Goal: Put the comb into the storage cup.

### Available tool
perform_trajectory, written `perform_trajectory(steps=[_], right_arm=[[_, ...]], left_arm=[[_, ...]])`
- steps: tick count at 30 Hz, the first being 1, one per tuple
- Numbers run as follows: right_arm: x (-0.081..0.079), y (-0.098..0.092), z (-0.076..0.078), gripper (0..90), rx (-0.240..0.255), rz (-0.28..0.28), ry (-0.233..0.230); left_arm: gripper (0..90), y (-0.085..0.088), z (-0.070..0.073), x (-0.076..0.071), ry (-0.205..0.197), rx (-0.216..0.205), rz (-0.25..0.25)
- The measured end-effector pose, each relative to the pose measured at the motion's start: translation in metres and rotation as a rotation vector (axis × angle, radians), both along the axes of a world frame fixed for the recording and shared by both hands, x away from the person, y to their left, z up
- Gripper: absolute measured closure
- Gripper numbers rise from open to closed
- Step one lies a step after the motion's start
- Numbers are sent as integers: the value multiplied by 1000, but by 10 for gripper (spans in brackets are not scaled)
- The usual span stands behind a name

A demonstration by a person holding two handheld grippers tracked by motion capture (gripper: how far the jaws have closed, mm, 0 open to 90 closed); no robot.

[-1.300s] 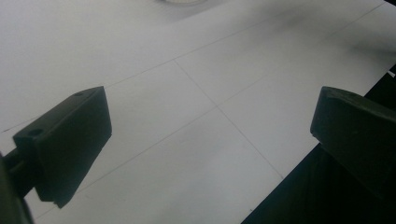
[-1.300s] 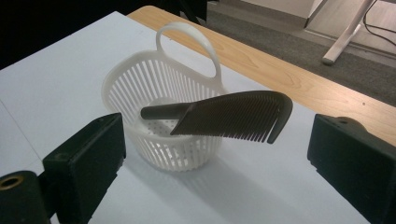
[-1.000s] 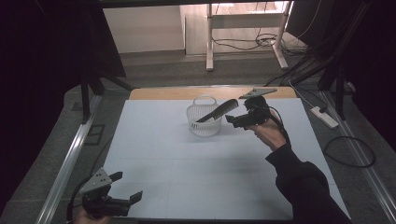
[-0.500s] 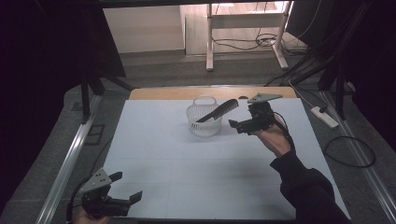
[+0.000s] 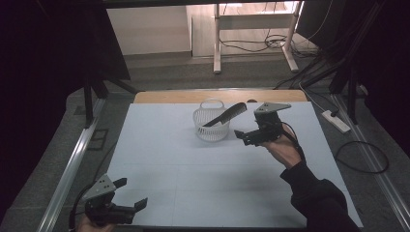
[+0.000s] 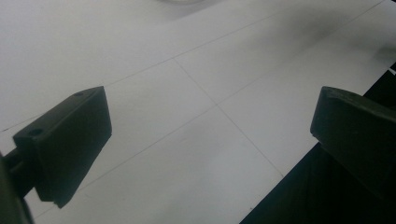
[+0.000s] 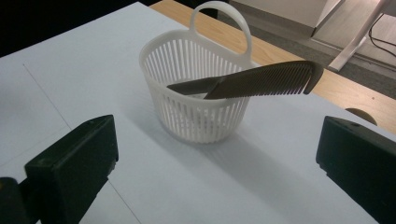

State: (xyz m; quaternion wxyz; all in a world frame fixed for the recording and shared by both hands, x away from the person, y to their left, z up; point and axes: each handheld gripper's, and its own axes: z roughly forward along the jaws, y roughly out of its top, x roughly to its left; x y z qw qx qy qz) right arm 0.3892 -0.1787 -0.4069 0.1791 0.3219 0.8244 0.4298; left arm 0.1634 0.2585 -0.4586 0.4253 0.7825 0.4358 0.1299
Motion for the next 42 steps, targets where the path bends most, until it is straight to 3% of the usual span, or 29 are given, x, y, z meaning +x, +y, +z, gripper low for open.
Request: perform_trajectory(steps=[8,14,36,42], right_arm=[[-6,-1,-4,0,1,11,20],[-14,-2,-4,5,2,34,-2],[-38,-17,-9,5,10,38,69],[-46,-21,-8,5,16,44,54]], left_arm=[[0,-1,0,0,-1,9,-4],[0,-2,0,0,-4,21,-8],[0,0,0,0,-4,5,-2],[0,-1,0,0,1,2,-5]])
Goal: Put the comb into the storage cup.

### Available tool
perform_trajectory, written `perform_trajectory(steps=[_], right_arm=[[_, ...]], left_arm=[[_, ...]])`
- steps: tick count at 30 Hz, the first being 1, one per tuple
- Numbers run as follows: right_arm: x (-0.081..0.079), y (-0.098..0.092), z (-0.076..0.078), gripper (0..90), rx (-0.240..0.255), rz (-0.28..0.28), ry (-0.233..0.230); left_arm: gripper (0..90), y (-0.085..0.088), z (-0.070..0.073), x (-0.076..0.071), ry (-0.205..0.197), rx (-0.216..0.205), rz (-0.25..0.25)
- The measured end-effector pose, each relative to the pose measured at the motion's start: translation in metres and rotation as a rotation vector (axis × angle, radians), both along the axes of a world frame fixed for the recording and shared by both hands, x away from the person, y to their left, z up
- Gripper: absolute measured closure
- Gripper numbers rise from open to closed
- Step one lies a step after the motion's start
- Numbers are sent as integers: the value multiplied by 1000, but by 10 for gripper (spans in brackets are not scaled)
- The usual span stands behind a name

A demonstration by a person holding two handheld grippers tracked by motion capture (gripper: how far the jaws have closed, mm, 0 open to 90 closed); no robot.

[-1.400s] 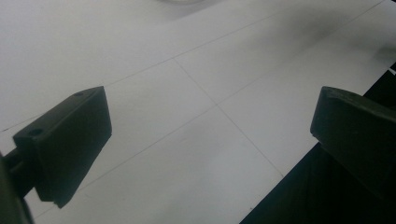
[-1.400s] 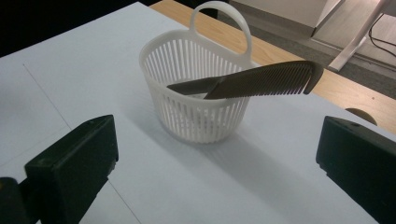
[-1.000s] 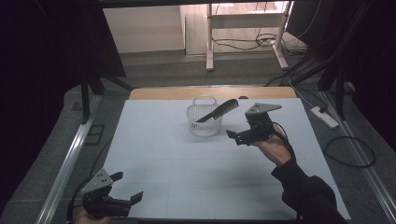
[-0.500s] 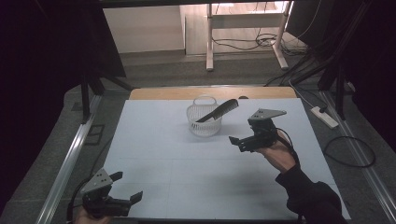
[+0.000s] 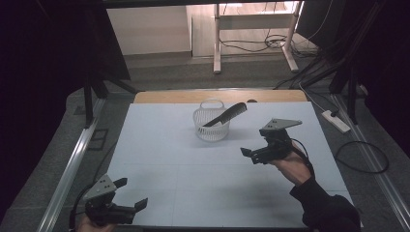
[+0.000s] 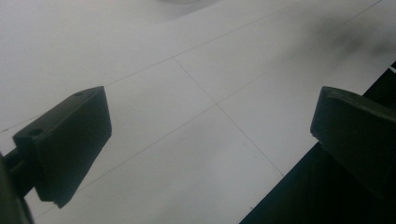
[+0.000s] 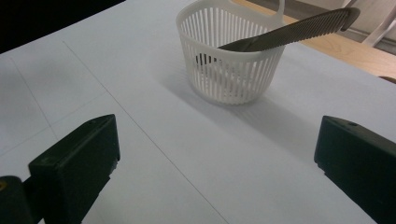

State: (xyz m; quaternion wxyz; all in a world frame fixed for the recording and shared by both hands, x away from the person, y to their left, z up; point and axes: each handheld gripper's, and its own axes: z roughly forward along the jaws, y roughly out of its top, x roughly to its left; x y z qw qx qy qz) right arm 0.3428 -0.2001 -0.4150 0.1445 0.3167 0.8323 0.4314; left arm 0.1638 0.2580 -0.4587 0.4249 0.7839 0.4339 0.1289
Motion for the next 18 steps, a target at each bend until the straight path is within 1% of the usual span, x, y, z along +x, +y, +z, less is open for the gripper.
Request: perform_trajectory(steps=[2,9,15,18], right_arm=[[-3,-2,0,0,-2,-2,-10],[-11,-10,3,0,9,-11,-13],[-17,-15,3,0,12,-15,-9],[-19,-17,3,2,12,-16,1]], left_arm=[[0,0,0,0,0,1,1],[0,0,0,0,-2,1,4],[0,0,1,0,-5,1,5],[0,0,1,0,-3,2,3]])
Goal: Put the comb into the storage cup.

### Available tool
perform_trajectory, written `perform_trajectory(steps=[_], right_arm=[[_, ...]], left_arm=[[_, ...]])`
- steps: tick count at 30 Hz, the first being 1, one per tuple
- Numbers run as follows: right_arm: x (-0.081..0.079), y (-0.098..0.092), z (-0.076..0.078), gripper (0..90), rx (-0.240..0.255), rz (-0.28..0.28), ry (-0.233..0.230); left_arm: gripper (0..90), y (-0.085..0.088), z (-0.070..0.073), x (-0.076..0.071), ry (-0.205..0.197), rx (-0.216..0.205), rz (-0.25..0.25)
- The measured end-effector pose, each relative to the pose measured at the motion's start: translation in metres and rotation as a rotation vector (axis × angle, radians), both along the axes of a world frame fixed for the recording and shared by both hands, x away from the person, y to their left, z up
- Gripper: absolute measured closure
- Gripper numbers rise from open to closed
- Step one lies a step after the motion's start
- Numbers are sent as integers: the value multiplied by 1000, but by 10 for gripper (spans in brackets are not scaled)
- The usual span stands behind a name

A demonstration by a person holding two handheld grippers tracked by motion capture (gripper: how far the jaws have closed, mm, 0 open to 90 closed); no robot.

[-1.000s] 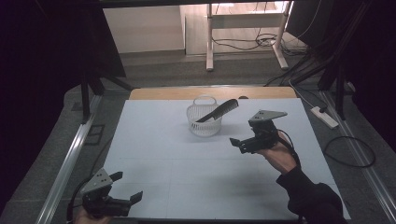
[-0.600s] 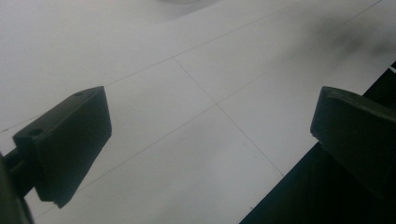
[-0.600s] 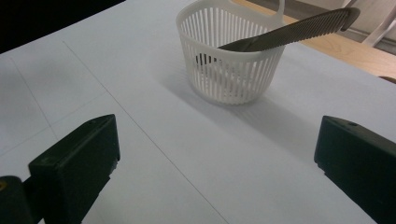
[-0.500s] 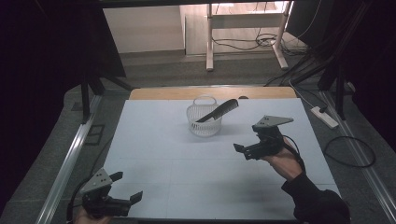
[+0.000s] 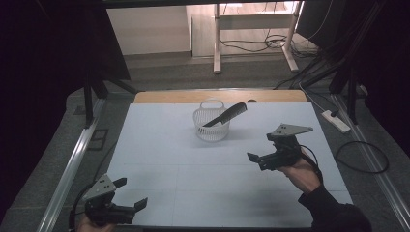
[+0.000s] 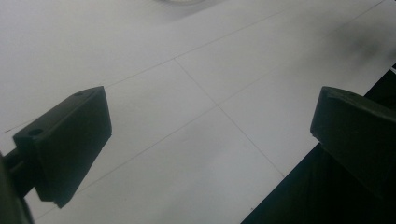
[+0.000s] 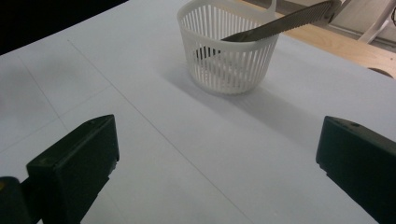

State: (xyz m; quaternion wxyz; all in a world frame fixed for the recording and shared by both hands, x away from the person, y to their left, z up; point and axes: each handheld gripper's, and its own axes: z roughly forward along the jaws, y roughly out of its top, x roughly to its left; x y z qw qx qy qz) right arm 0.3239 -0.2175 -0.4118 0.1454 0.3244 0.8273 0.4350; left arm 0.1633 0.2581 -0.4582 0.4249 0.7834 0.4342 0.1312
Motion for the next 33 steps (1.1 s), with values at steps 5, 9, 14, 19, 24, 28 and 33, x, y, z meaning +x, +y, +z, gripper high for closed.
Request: perform_trajectory(steps=[5,9,14,19,24,28,33], right_arm=[[-4,-3,-2,11,-7,2,17],[-6,-6,-3,24,-8,1,27],[-10,-9,-5,31,-8,6,34],[-15,-12,-6,6,-19,2,20],[-22,-17,-5,0,-18,0,18],[-27,-21,-5,0,-25,-3,20],[-33,-26,-6,0,-45,-7,24]], left_arm=[[0,0,0,0,0,0,0],[0,0,0,0,0,1,1],[0,0,0,0,1,1,2],[0,1,0,0,3,-1,3],[0,1,0,0,3,0,4],[0,0,0,0,3,1,4],[0,0,0,0,2,1,5]])
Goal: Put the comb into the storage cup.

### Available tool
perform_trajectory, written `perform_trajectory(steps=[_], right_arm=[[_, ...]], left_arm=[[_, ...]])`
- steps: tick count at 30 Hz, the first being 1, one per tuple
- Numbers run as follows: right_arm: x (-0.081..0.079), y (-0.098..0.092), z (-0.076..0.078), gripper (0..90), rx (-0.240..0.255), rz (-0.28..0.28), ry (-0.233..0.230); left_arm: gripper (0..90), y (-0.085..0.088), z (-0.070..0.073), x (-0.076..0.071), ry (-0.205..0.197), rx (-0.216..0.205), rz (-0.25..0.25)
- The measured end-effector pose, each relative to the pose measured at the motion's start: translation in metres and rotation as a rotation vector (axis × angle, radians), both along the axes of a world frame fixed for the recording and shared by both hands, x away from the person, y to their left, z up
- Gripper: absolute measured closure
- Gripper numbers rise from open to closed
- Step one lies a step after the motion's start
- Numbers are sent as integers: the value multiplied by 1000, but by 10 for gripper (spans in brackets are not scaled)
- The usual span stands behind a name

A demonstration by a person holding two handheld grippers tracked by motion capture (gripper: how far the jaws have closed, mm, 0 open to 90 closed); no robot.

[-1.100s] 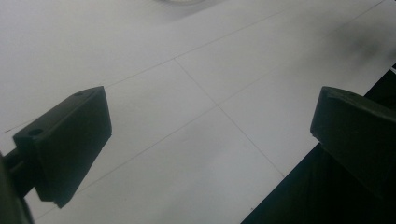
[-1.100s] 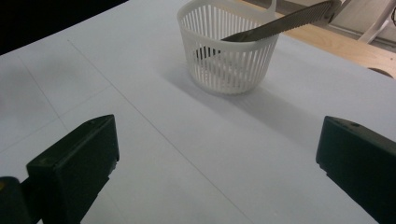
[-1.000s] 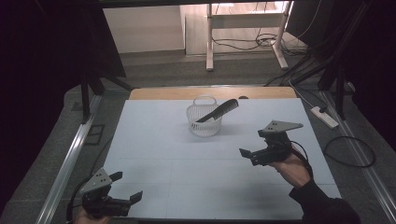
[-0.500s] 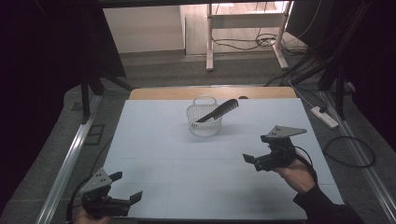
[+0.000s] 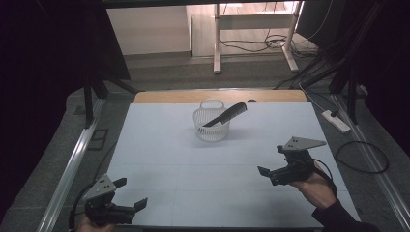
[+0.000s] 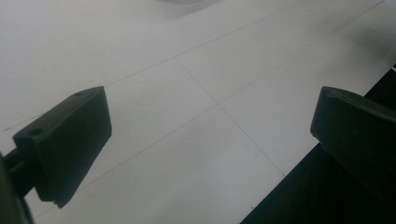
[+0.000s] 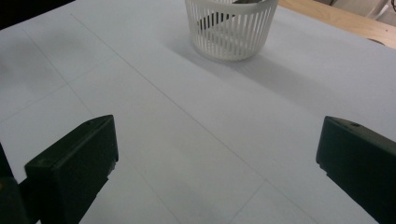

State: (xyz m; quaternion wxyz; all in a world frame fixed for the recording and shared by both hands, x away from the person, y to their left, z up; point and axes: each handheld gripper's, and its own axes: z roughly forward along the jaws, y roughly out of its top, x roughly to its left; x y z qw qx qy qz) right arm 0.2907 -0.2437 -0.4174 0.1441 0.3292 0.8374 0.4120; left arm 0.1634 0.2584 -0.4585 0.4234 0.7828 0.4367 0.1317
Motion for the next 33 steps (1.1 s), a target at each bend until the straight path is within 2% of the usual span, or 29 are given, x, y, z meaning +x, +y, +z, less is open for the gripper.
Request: perform_trajectory(steps=[8,21,33], right_arm=[[-7,-10,-2,0,2,-12,18],[-22,-35,0,0,18,-69,-2],[-34,-54,-1,0,25,-118,2]], left_arm=[[0,0,0,0,2,-1,-1],[0,0,0,1,5,-1,-4],[0,0,0,1,4,-4,-3]])
